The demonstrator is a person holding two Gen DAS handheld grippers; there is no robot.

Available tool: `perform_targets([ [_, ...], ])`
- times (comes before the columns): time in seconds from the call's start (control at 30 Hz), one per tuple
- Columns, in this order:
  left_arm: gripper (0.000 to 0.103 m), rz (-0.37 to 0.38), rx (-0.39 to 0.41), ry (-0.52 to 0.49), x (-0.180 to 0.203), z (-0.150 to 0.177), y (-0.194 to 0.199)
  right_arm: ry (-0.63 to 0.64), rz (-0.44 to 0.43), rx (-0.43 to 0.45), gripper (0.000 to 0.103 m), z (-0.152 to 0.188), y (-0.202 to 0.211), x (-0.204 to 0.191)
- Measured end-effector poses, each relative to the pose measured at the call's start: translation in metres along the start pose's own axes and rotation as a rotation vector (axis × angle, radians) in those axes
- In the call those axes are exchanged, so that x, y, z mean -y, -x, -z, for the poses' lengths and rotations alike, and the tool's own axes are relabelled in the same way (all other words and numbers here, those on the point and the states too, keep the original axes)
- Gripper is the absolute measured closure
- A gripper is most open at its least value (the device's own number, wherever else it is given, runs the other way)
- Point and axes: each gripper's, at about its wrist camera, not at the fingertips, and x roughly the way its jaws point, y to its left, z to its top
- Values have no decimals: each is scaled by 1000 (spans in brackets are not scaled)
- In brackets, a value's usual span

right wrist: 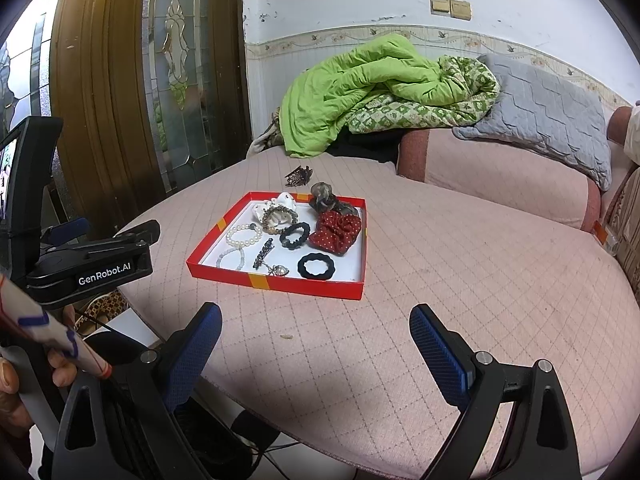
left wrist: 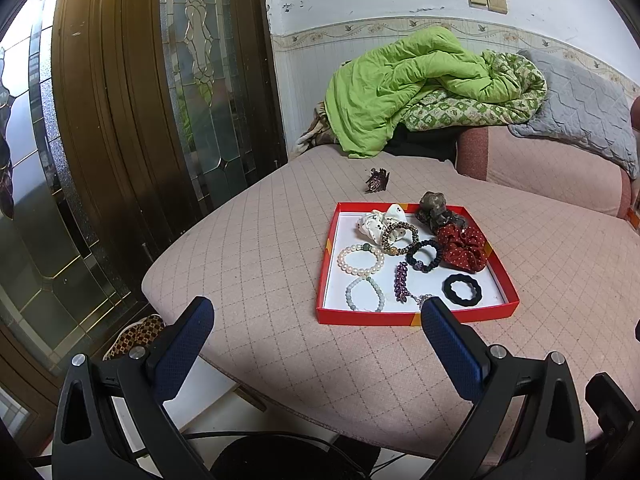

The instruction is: Organize jewelry

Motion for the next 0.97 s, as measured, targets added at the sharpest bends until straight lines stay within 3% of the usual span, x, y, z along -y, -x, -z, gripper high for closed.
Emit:
perform_targets([
  [0.67, 0, -4, 5, -19, 3, 5, -5, -16, 10, -5, 6, 4, -2, 6],
  [0.8, 0, 30, 0, -28, 12, 5, -2, -24, 23, -1, 6, 4, -2, 12],
  [0.97, 0, 104, 21, -111, 48, 4, 1, -88, 74, 0, 6, 6, -3, 43],
])
